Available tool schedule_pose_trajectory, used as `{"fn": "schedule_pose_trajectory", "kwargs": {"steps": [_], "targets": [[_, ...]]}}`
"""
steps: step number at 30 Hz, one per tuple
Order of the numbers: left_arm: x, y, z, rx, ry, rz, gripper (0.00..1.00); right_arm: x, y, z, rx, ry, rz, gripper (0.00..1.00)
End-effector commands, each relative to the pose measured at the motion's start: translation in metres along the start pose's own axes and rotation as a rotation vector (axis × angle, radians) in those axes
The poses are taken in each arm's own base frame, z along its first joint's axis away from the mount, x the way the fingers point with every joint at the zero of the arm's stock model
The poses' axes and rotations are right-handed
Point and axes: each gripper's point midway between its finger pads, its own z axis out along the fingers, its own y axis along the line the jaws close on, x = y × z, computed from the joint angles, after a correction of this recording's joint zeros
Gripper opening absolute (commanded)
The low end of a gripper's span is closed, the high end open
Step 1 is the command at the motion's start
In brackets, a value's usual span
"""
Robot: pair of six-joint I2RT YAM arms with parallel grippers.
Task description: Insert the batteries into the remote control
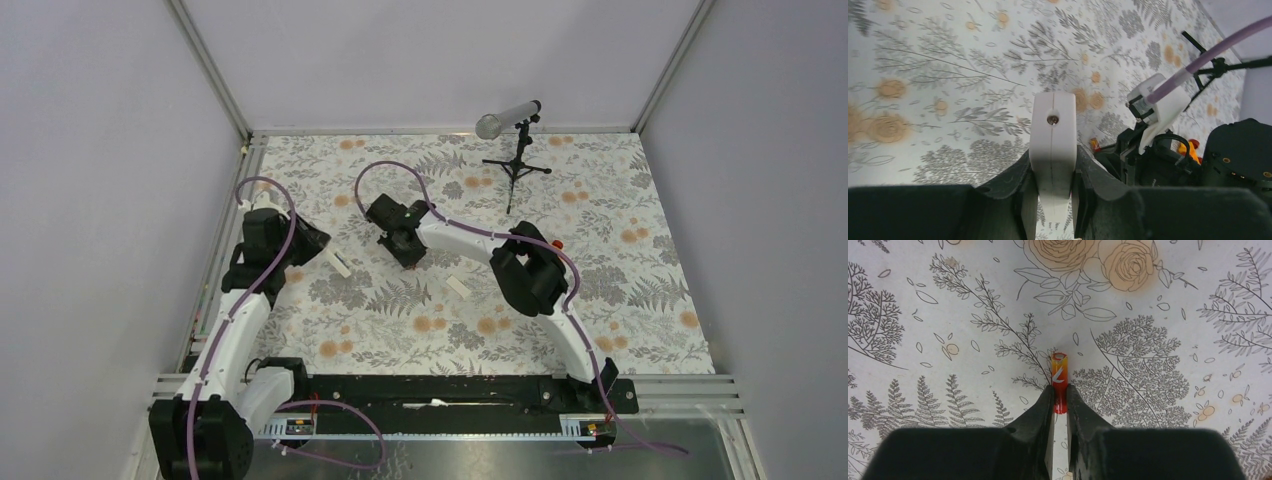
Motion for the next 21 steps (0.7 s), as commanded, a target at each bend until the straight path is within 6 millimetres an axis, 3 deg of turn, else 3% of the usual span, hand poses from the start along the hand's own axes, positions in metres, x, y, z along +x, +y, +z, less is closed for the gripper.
{"fn": "schedule_pose_trajectory", "kwargs": {"steps": [1,10,16,21], "targets": [[0.002,-0.037,0.007,0.216,0.027,-0.004,0.0,-0.016,-0.01,-0.04,0.044,-0.038,0.035,0.11],[0.033,-0.081,0.019,0.47,0.099,-0.023,0.0,-0.007,-0.01,-0.105,-0.004,-0.065,0.133,0.11],[0.03,-0.099,0.009,0.587,0.075,-0.009,0.0,-0.011,0.011,-0.152,-0.16,-0.117,0.191,0.11],[0.041,-0.11,0.003,0.687,0.127,-0.032,0.0,-0.01,0.033,-0.181,-0.306,-0.133,0.212,0.11]]}}
